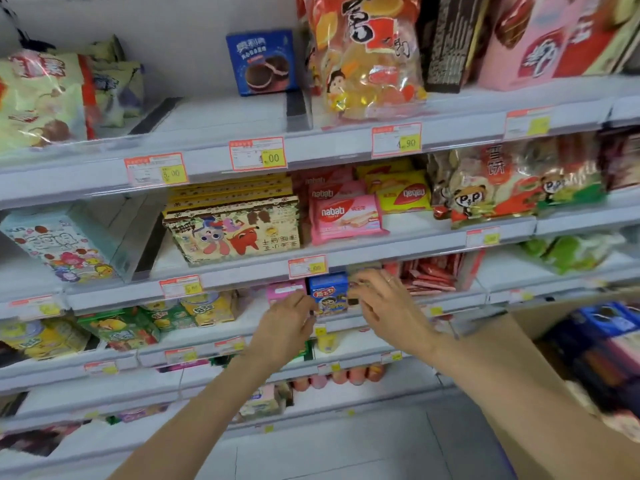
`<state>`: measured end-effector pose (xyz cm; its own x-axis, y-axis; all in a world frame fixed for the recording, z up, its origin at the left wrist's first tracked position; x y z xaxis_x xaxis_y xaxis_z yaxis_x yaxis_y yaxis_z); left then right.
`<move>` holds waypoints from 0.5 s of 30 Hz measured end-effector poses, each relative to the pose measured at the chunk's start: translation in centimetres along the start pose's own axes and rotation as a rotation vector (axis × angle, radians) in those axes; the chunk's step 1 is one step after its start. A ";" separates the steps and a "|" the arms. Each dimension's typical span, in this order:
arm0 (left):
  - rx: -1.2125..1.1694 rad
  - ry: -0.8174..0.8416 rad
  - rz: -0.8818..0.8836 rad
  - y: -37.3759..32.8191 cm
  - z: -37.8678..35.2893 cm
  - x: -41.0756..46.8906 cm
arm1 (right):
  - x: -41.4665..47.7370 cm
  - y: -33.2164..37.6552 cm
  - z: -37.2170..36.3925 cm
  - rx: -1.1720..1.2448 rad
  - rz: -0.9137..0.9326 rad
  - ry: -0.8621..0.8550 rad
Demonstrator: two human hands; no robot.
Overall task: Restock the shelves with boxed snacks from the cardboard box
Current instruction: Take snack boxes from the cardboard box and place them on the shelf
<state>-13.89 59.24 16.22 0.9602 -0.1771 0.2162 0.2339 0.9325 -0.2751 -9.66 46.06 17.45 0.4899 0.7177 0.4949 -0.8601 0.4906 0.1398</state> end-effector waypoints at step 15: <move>-0.128 0.578 -0.441 -27.8 -23.7 14.0 | -35.8 -23.2 4.8 0.163 -0.914 0.339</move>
<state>-3.33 23.39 4.67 0.6917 -0.6978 -0.1861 0.5993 0.6984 -0.3912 -7.95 6.61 0.58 0.9685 0.2123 -0.1304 -0.1270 0.8710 0.4746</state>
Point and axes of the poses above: each hand's wrist, its own x-axis towards the middle knuckle, its own z-axis out of the back of the hand, y = z × x, the point moved 10 cm from there along x, towards the middle knuckle, and after that the axes turned 6 degrees about y, right-handed, at the moved point
